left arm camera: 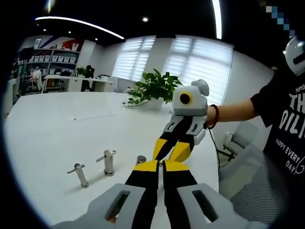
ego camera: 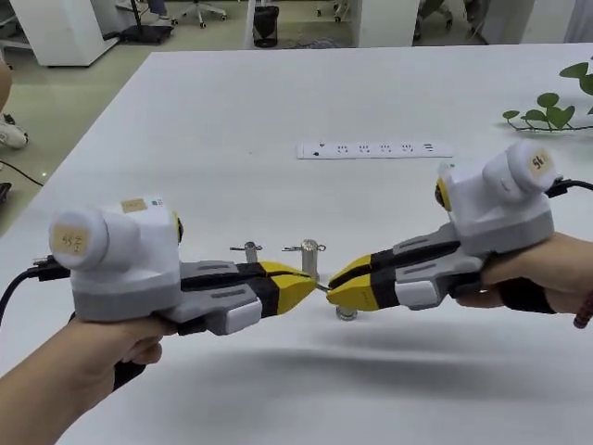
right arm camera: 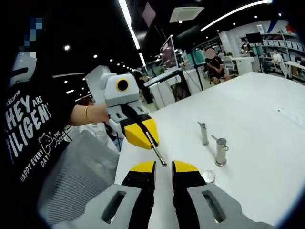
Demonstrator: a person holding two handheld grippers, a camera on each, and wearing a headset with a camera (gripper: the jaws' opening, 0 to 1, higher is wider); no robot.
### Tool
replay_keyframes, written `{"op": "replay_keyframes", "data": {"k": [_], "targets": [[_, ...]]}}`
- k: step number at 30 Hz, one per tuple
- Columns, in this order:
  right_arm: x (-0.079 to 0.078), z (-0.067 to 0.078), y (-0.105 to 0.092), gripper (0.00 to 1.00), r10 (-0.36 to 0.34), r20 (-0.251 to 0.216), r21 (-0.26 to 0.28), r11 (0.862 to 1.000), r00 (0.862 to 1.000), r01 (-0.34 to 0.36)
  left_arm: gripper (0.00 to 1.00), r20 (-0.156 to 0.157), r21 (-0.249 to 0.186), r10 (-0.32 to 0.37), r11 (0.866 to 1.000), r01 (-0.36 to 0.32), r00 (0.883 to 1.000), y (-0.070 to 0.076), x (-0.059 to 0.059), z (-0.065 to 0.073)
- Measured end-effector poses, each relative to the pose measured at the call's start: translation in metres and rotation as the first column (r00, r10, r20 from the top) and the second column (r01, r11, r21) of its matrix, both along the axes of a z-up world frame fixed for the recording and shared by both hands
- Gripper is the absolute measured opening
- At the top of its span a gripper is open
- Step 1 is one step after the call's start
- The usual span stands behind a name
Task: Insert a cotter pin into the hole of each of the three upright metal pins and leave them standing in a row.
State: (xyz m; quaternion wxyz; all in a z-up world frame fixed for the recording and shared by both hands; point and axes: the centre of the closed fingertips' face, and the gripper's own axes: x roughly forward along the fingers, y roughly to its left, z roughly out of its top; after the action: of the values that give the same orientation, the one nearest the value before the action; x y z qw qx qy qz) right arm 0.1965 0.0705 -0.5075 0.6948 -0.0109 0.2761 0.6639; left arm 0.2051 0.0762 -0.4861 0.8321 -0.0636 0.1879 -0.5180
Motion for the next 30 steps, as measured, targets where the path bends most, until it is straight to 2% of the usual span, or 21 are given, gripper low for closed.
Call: {"op": "replay_keyframes", "data": {"k": [6,18,23,30], "targets": [[-0.008,-0.003,0.002,0.06,0.027,0.016,-0.011,1.0,1.0,-0.027,0.0,0.003,-0.007,-0.03,1.0,0.03,1.0,-0.004,-0.007,-0.001],[-0.012,0.0,0.001,0.0,0.073,0.046,-0.024,0.997,0.996,-0.072,0.0,-0.009,-0.021,-0.027,0.999,0.027,1.0,-0.002,-0.01,-0.002],[-0.016,-0.001,0.001,0.0,0.127,0.099,-0.064,0.991,0.987,-0.121,0.0,-0.019,-0.021,-0.038,0.999,0.038,0.999,-0.003,-0.013,-0.004],[-0.02,-0.006,-0.001,0.0,0.198,0.184,-0.122,0.976,0.963,-0.178,0.0,-0.034,-0.012,-0.052,0.999,0.051,0.998,-0.004,-0.017,-0.007]]}}
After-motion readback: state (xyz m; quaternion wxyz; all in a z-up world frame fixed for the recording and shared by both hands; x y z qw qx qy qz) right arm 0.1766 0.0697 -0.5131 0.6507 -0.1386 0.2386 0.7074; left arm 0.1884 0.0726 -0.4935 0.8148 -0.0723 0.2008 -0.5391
